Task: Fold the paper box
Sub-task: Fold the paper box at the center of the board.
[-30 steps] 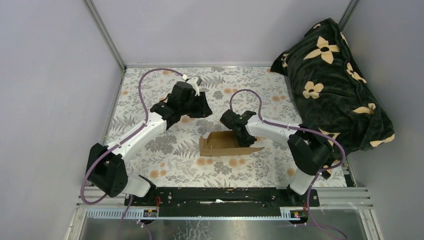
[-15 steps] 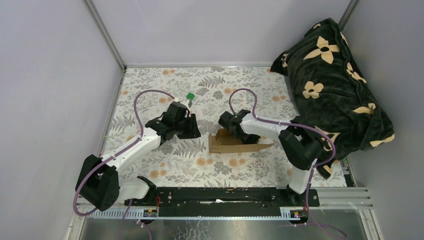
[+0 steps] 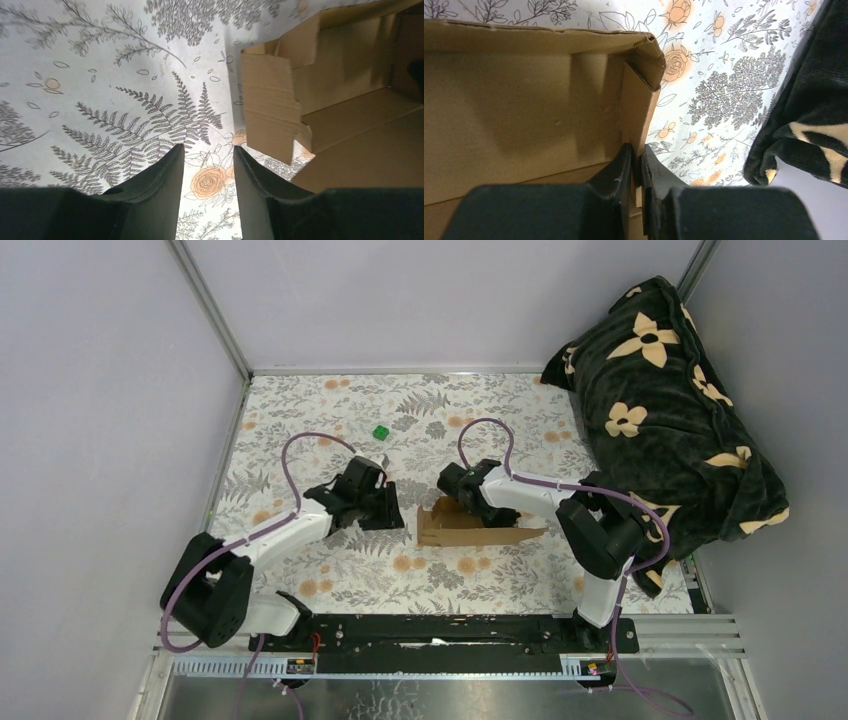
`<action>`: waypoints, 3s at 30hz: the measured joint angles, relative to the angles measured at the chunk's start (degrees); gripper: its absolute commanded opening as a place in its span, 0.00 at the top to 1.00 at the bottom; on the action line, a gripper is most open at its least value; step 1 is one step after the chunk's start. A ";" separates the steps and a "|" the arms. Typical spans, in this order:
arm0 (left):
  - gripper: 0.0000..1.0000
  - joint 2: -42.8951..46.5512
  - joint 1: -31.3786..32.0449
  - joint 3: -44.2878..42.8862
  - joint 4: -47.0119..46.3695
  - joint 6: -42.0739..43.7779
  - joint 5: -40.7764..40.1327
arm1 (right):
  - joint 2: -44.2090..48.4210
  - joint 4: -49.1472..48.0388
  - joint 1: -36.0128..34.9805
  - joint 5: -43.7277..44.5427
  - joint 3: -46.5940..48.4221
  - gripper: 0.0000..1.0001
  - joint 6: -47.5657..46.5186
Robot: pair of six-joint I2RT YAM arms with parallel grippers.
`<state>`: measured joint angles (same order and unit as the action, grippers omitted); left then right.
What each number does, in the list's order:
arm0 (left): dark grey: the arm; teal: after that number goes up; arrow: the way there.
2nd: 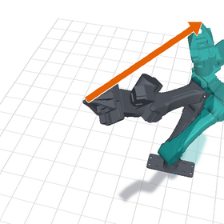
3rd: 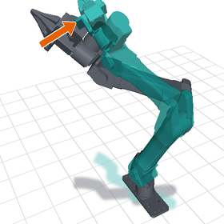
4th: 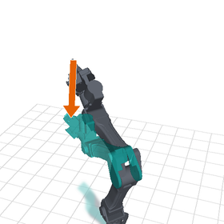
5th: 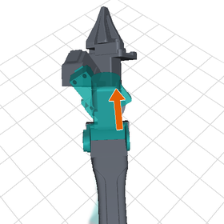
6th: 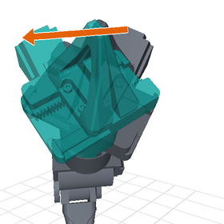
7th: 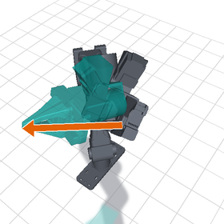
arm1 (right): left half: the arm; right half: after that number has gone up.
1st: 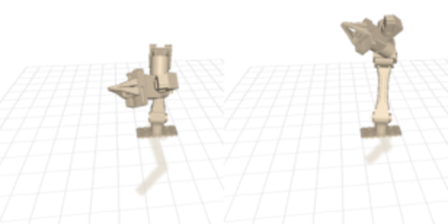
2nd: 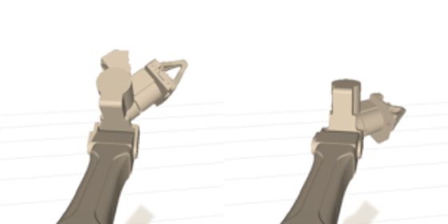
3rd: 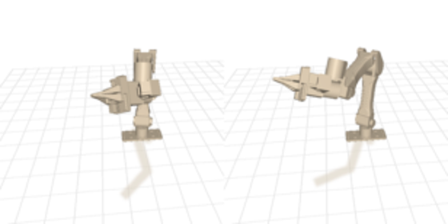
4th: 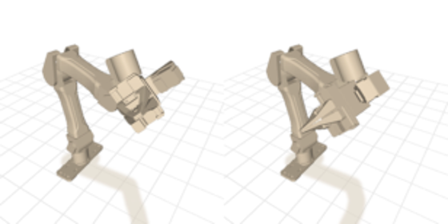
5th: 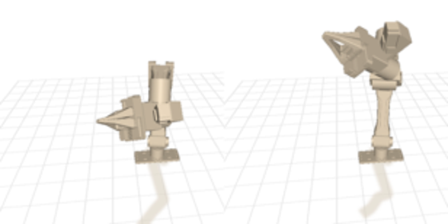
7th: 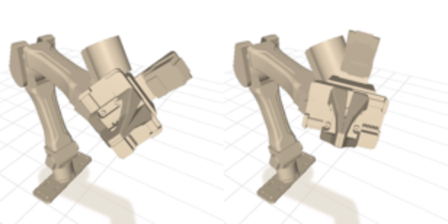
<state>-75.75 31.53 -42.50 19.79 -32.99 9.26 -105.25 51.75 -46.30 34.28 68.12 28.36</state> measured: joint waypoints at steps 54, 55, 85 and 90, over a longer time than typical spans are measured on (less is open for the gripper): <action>1.00 -4.83 3.02 14.43 -24.68 -13.77 -6.08 | 3.02 -5.05 2.23 -5.53 -2.25 0.95 -3.15; 1.00 -5.49 3.54 13.84 -24.70 -13.79 -6.69 | 3.17 -5.22 2.27 -5.55 -2.40 0.95 -3.15; 0.97 -5.81 6.05 16.68 -34.71 -17.68 -3.30 | 5.03 -7.52 3.26 -7.41 -4.24 0.96 -4.35; 0.96 -7.98 6.05 17.38 -36.70 -18.36 -1.99 | 5.14 -7.63 3.26 -7.43 -4.33 0.96 -4.52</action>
<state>-83.72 37.58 -25.12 -16.91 -51.35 7.27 -100.12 44.12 -43.05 26.85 63.79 23.83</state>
